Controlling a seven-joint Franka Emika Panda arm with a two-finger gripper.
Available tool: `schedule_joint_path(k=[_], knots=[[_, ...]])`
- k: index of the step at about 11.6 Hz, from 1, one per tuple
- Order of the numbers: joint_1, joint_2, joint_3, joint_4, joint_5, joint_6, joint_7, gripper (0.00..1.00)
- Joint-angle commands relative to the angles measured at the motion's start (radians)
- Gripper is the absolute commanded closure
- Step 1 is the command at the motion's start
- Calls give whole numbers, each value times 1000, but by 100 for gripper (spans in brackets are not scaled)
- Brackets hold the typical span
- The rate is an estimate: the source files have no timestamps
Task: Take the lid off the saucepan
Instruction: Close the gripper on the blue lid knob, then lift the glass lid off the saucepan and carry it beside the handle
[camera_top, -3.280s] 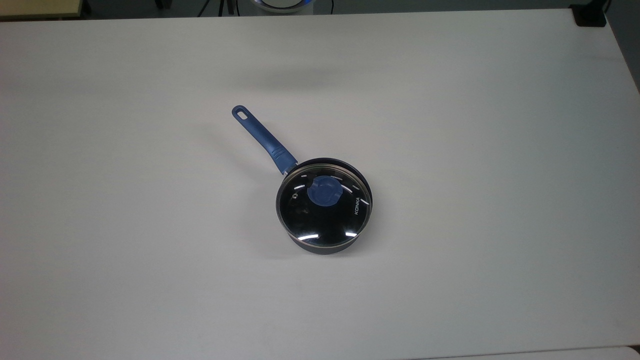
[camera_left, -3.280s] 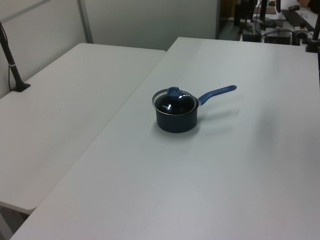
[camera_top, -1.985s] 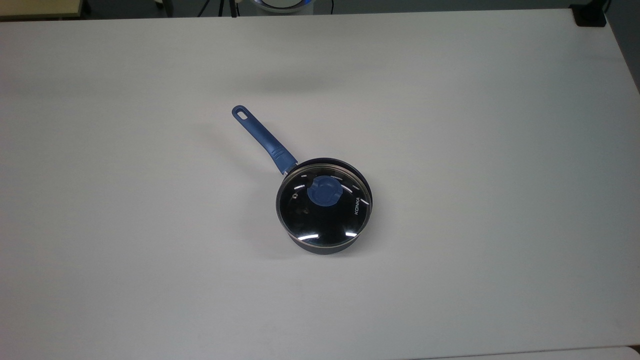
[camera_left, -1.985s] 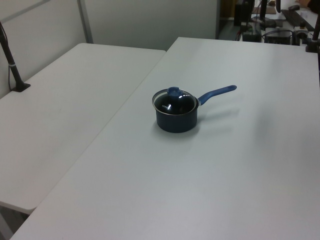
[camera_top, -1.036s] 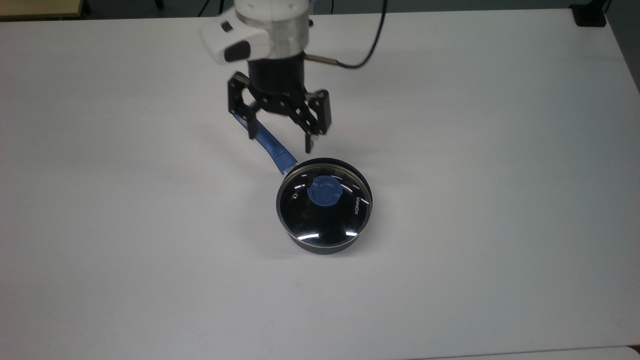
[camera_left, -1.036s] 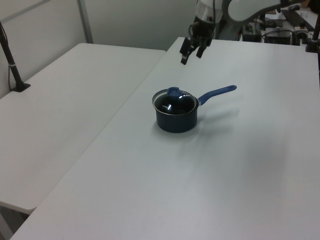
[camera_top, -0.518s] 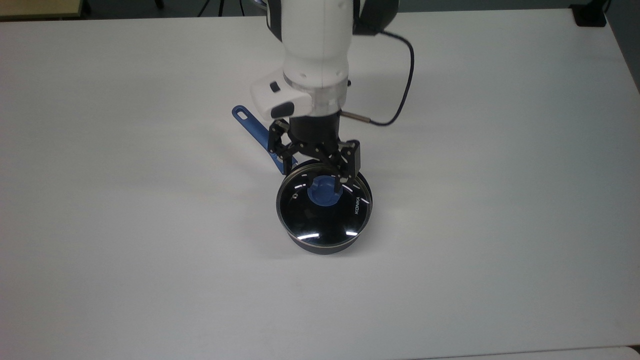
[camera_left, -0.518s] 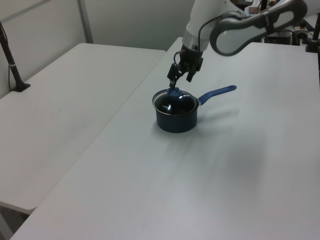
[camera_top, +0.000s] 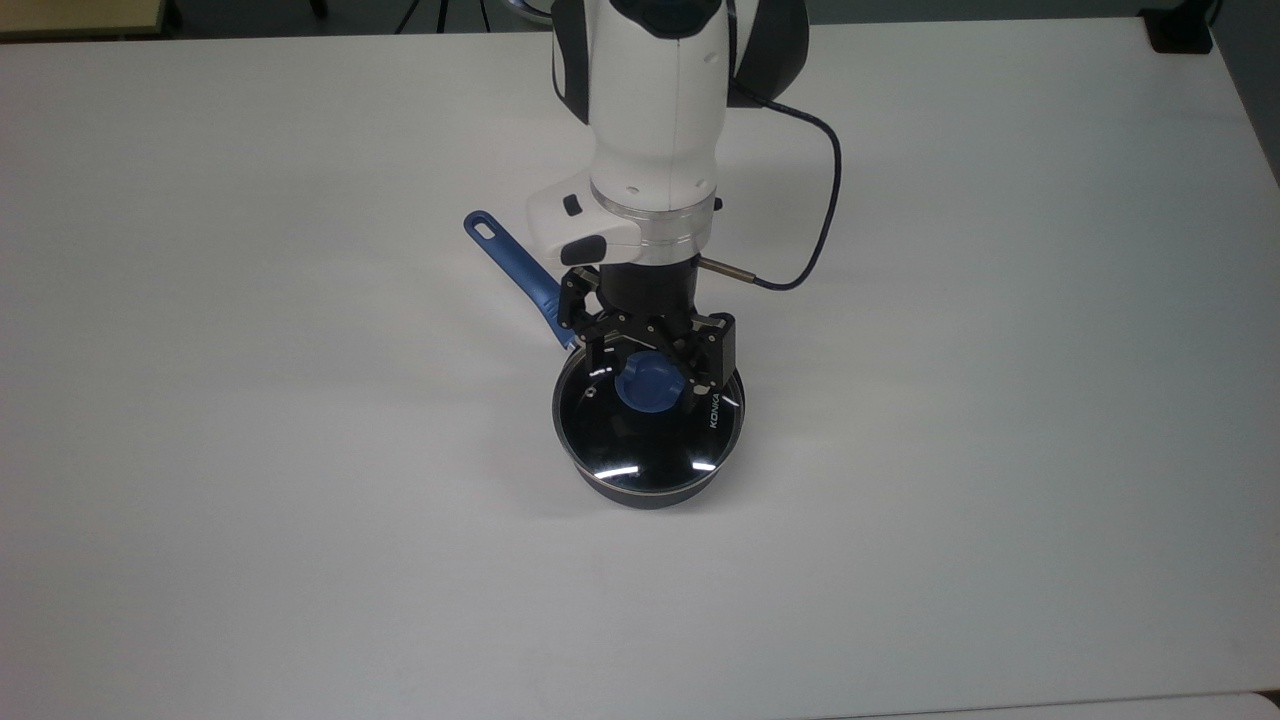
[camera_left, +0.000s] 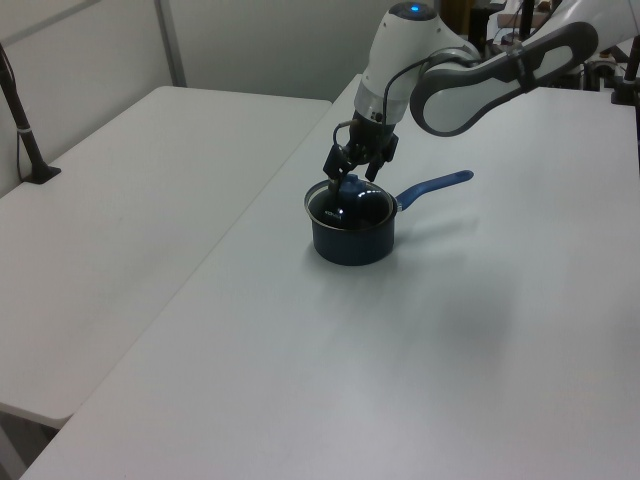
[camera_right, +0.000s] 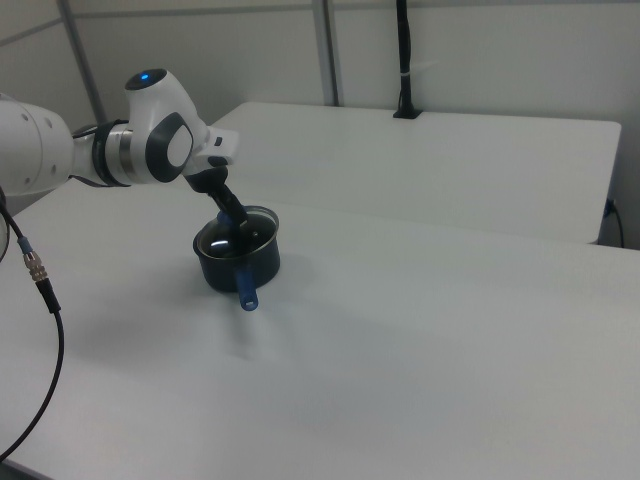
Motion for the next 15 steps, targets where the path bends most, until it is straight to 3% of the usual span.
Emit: schedule_joint_path(k=[1,2,4,6,13,15], knots=[[4,11,13,10,-21,19,30,0],[3,11,13,10,-21,19,30,0],[3,11,13,10,-24,19,30,38],[0,11,13,10,-30,19,28,53],[-22,-53,14,5,-39,2,-37,56],[-40,-94,14,1,-31,-76,-101,56]])
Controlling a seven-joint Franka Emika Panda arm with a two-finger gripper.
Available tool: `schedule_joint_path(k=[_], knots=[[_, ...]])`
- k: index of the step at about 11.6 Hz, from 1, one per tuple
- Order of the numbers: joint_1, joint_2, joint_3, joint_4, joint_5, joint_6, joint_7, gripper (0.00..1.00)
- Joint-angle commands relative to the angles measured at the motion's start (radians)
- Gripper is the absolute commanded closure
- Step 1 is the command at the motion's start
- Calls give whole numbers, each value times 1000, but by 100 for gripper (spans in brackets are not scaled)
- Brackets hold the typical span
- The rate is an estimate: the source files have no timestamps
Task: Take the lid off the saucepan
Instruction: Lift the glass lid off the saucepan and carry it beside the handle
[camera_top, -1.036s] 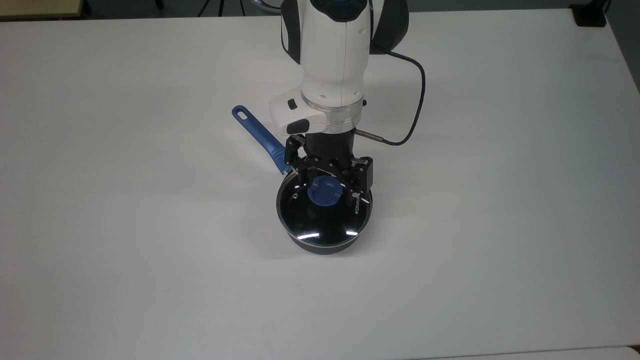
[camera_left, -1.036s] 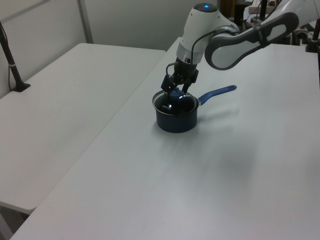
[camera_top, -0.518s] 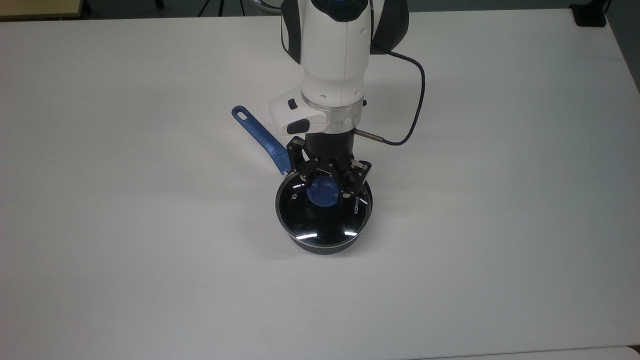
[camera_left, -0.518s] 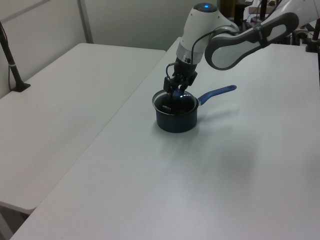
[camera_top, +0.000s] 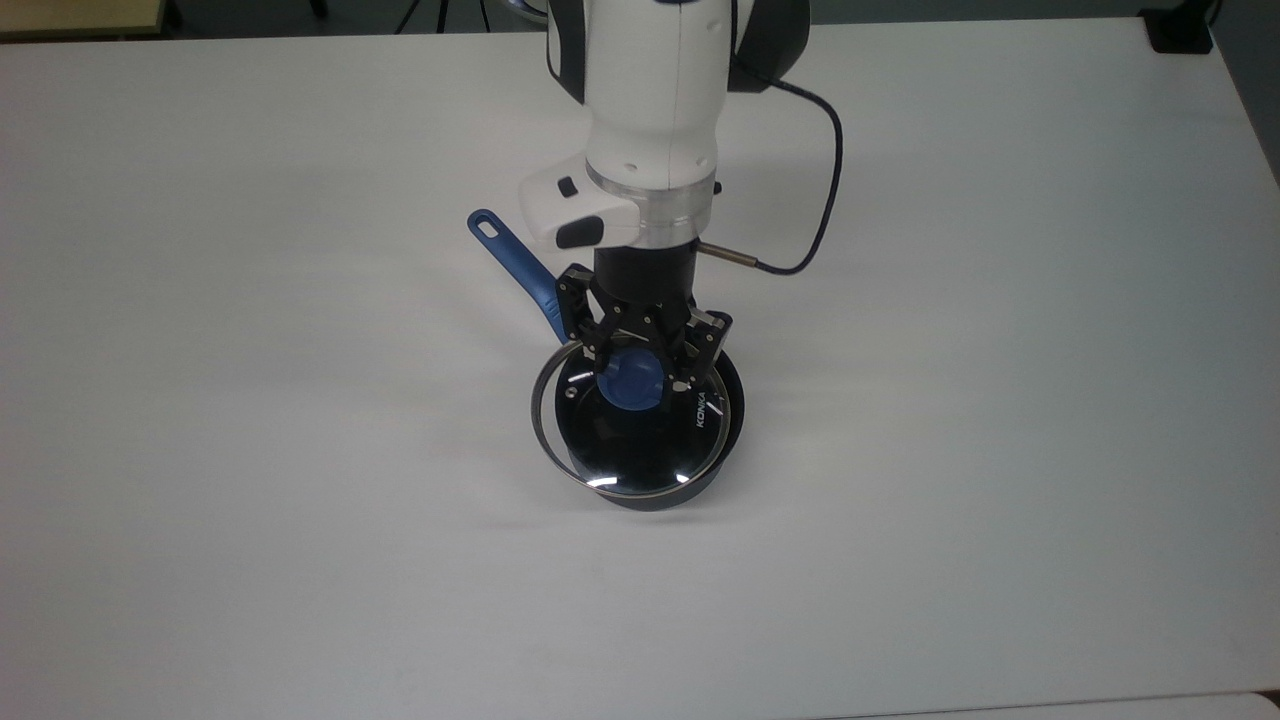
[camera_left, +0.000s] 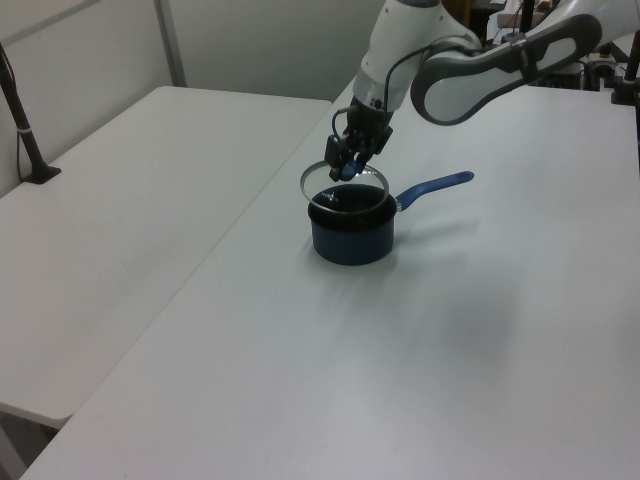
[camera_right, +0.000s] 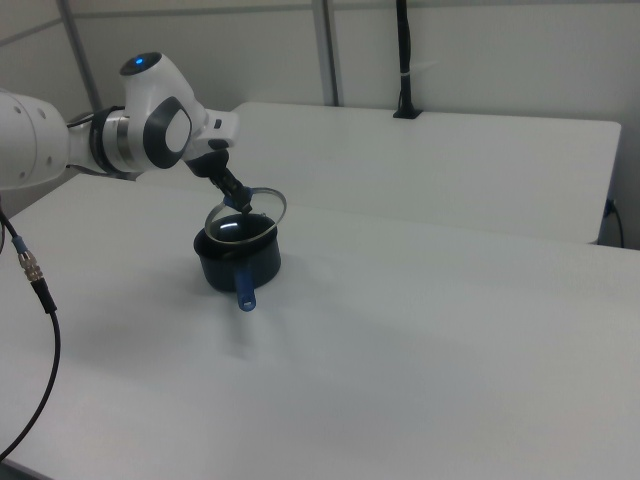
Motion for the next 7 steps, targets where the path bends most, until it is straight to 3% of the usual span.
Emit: schedule_joint_path(k=[1,3,7], knots=[[-34,-97,3,-25,6,-139,-139,56],[-80,-163,5,-42,28,-257,-277,56],[-219,-309,3,-100,67,-519,-738,56]])
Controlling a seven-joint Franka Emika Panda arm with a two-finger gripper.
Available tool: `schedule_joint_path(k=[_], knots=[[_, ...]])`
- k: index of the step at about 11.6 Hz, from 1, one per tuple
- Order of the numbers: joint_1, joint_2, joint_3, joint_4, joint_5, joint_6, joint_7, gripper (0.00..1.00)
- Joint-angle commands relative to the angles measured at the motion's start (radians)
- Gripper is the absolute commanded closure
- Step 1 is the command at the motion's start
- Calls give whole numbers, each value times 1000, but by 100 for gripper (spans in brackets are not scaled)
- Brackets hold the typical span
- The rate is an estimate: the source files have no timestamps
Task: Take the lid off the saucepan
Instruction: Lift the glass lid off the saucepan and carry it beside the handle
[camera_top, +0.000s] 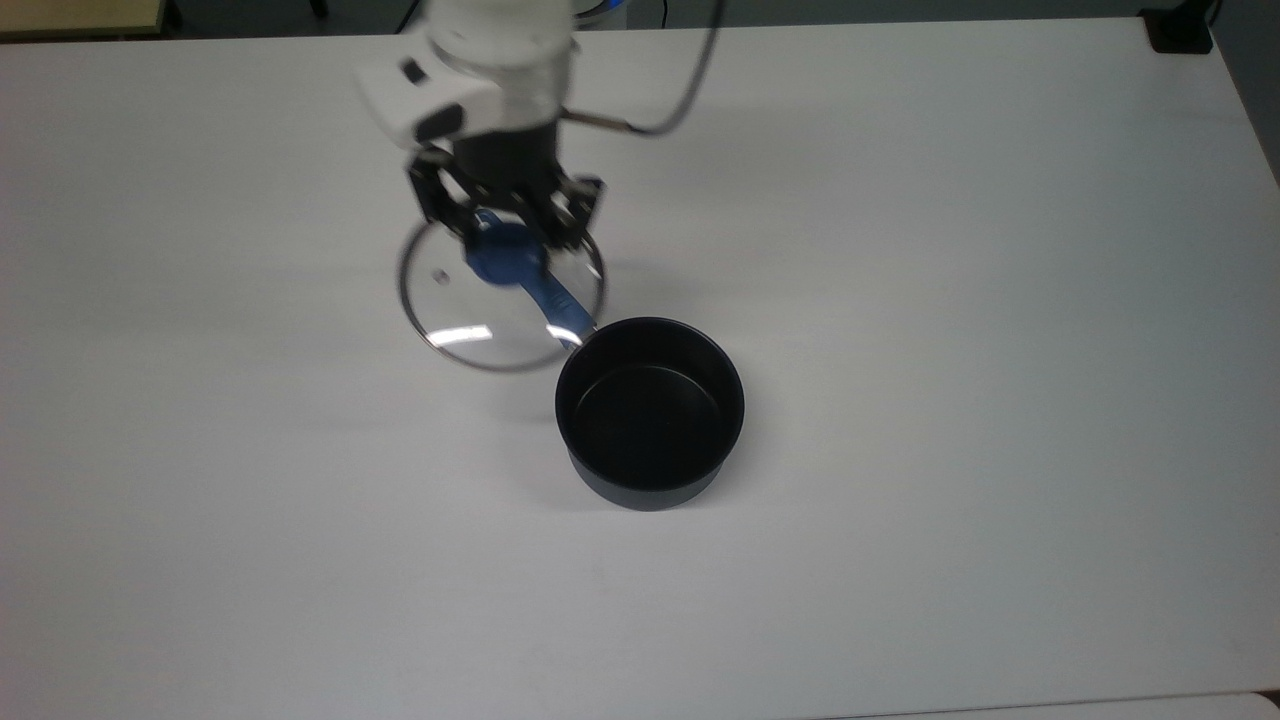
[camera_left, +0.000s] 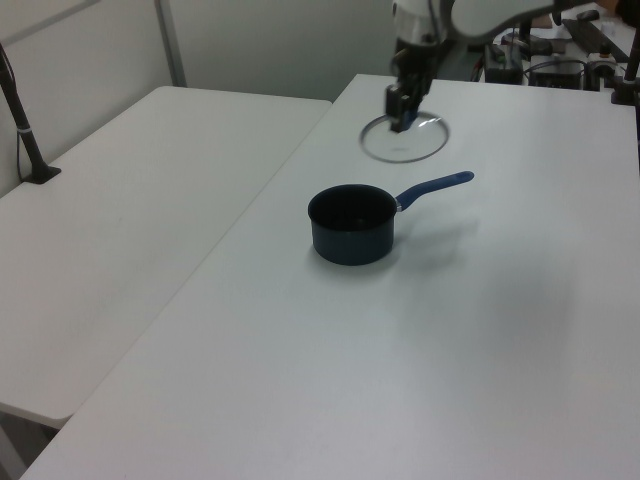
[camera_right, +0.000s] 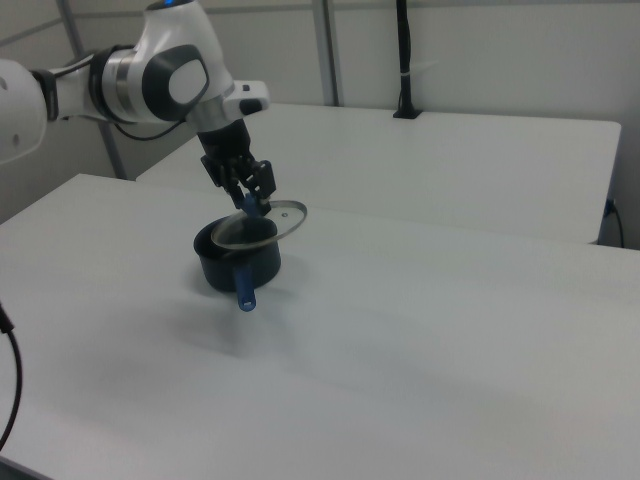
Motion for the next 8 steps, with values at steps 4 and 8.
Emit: schedule_joint_path(k=[4,8], knots=[[-267,-267,5,-245,48,-198,-622,55],[-359,-311,0,-521,34,-11,-793,55]])
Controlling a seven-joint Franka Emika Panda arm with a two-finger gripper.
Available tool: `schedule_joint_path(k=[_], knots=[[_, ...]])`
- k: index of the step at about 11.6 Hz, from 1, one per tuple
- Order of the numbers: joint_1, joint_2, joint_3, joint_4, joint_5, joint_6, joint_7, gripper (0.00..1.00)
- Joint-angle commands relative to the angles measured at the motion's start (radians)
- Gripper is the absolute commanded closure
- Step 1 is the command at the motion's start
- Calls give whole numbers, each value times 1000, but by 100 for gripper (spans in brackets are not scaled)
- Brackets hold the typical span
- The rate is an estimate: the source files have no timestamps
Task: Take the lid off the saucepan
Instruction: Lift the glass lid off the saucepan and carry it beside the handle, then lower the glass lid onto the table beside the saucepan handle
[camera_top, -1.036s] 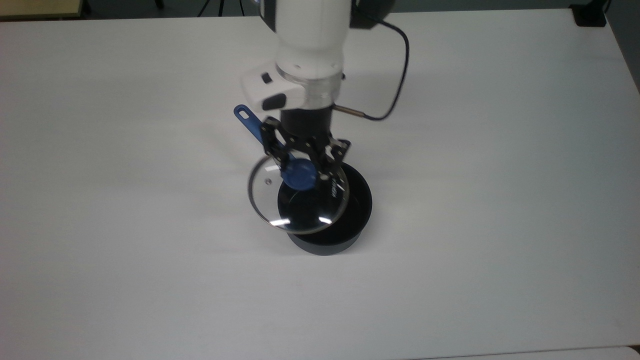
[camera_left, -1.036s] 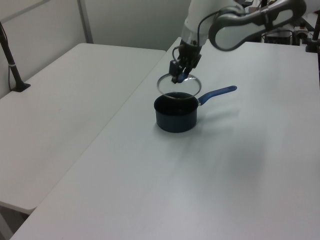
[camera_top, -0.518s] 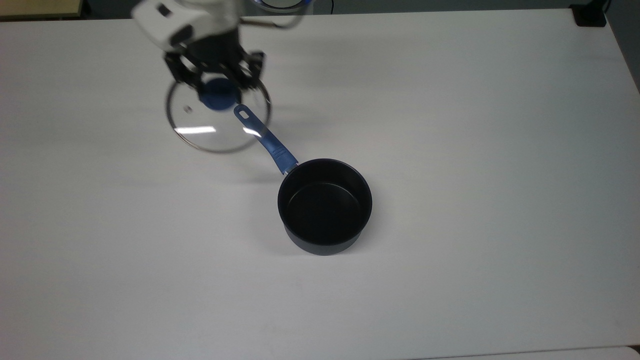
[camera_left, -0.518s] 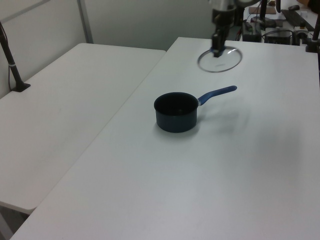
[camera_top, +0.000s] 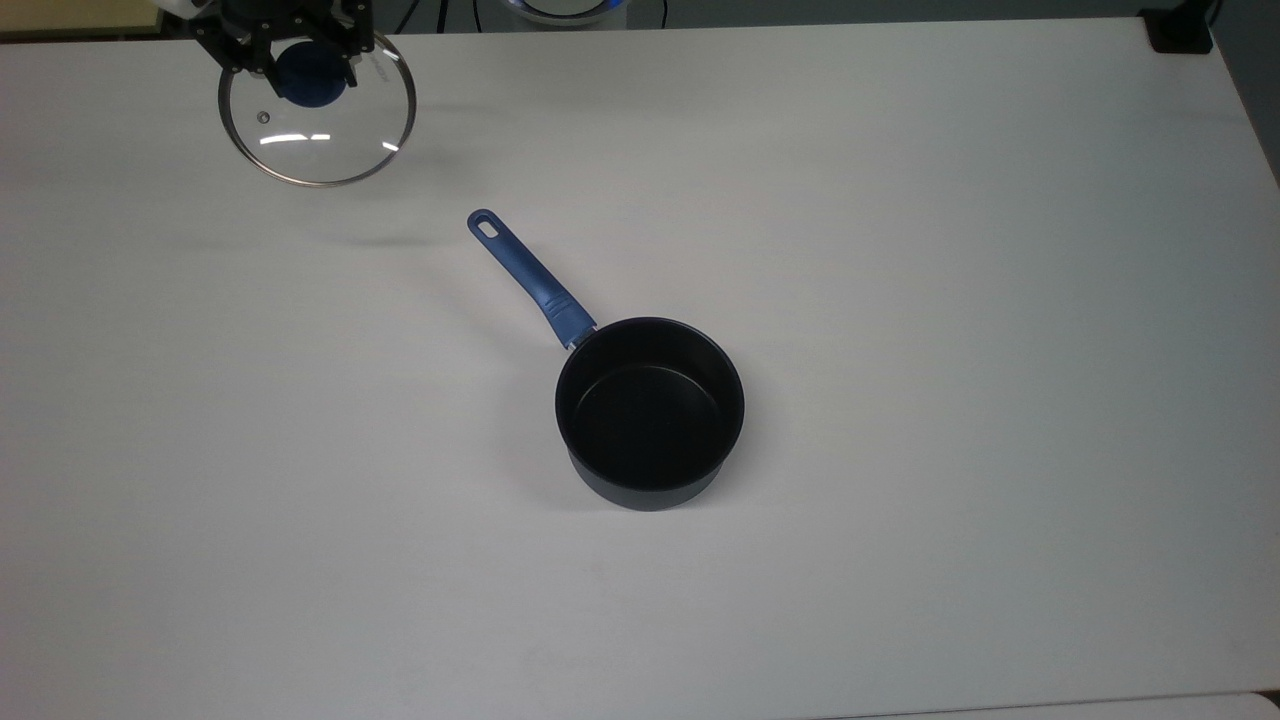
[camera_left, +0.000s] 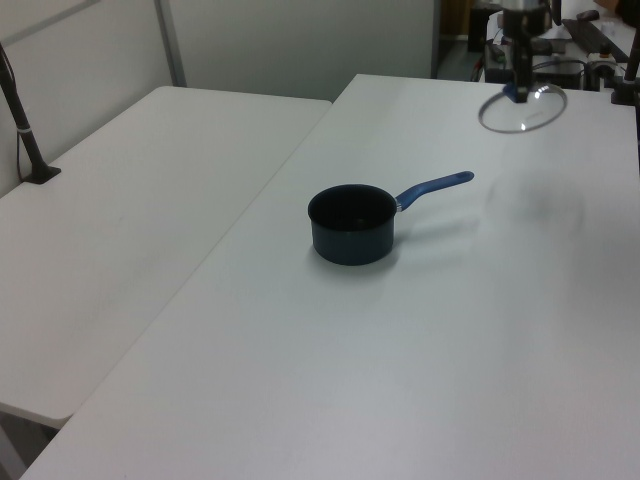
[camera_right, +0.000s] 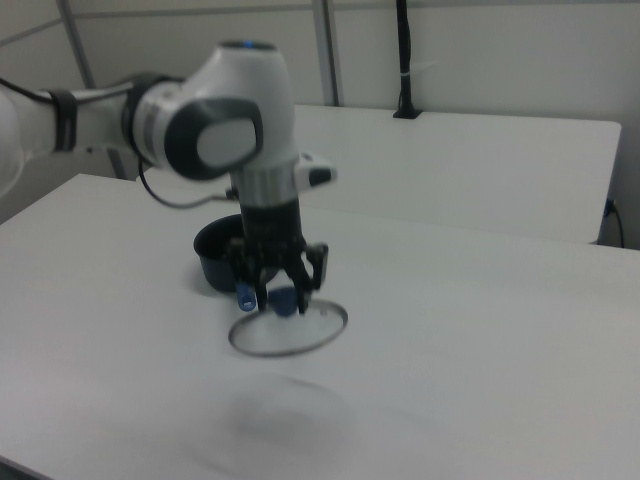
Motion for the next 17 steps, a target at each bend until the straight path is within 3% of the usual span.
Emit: schedule_joint_path(k=[1,4,9,10,12,14,15,16,17], knots=[[-19,-44,4,-268,2,262,-52,55],[-8,-29,6,-435,-1,479,-31,55],[79,29,18,-439,0,503,150,55],[91,39,37,-439,2,503,194,55],[97,61,119,-439,0,498,293,55],[113,71,156,-436,0,495,360,53],[116,78,164,-433,0,489,401,31],[113,77,164,-426,0,483,437,0],[105,72,164,-392,0,433,474,0]])
